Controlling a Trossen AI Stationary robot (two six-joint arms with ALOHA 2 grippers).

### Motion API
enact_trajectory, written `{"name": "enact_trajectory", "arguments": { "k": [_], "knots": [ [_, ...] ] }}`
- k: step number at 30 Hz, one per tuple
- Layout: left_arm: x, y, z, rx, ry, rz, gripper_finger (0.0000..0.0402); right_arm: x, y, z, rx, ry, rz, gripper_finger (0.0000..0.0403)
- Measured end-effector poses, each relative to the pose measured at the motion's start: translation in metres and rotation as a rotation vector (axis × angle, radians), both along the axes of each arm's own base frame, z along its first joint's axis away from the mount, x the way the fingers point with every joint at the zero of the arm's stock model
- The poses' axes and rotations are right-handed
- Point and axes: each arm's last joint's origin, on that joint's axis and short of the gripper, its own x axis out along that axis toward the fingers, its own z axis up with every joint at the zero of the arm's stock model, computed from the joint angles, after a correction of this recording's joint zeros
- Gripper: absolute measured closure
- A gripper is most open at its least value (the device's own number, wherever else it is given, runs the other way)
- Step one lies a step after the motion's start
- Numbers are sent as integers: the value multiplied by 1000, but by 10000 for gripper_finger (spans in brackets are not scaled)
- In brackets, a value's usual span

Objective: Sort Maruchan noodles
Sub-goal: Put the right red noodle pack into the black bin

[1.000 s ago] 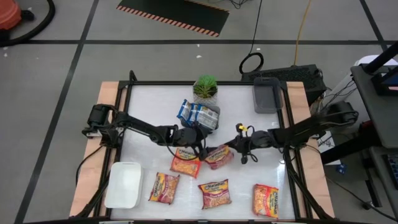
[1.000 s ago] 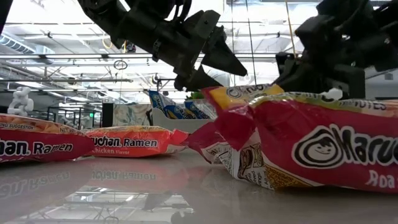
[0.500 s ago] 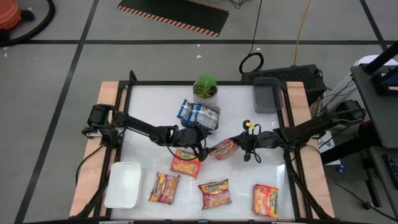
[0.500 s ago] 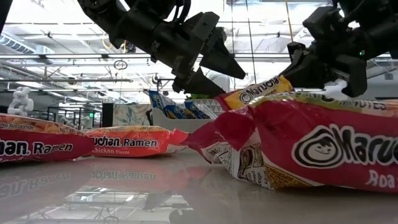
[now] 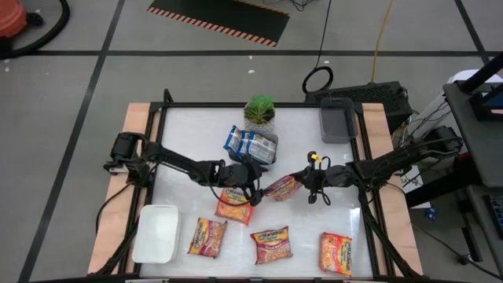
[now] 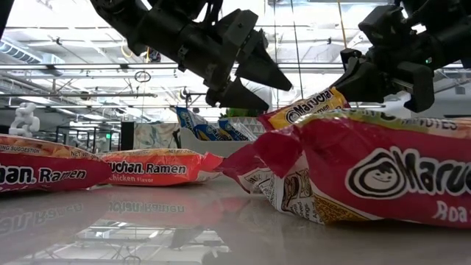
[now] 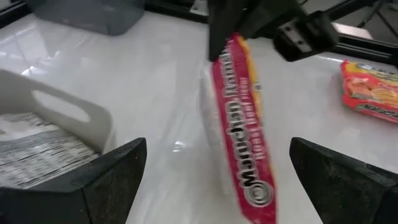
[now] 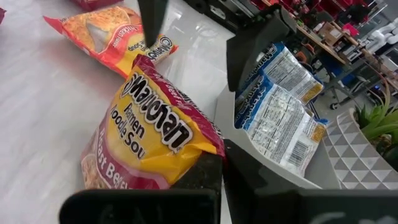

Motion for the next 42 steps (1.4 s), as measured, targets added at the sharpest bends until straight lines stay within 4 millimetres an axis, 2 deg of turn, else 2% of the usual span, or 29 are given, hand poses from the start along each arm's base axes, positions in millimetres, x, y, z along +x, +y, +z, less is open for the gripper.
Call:
{"name": "enact_trajectory", "arguments": {
  "k": [10,15,20,26,29,35,42],
  "knots": [
    [2,-4,-11,58,22,-10,3,0,0,1,-2,-8,2,403],
    [4,-4,-18,5,29,-32,3,0,0,1,-6,-7,4,403],
    [10,-4,-33,-94,41,-114,3,1,0,2,-6,-16,5,403],
    [12,0,-42,-101,67,-103,9,1,0,3,-16,-26,11,403],
    [12,2,-42,-114,61,-92,37,1,0,3,-16,-27,12,403],
    [14,5,-39,-110,32,-84,120,1,0,3,-15,-27,13,403],
    [14,7,-39,-38,39,-70,193,1,0,3,-13,-27,12,403]
  ]
}}
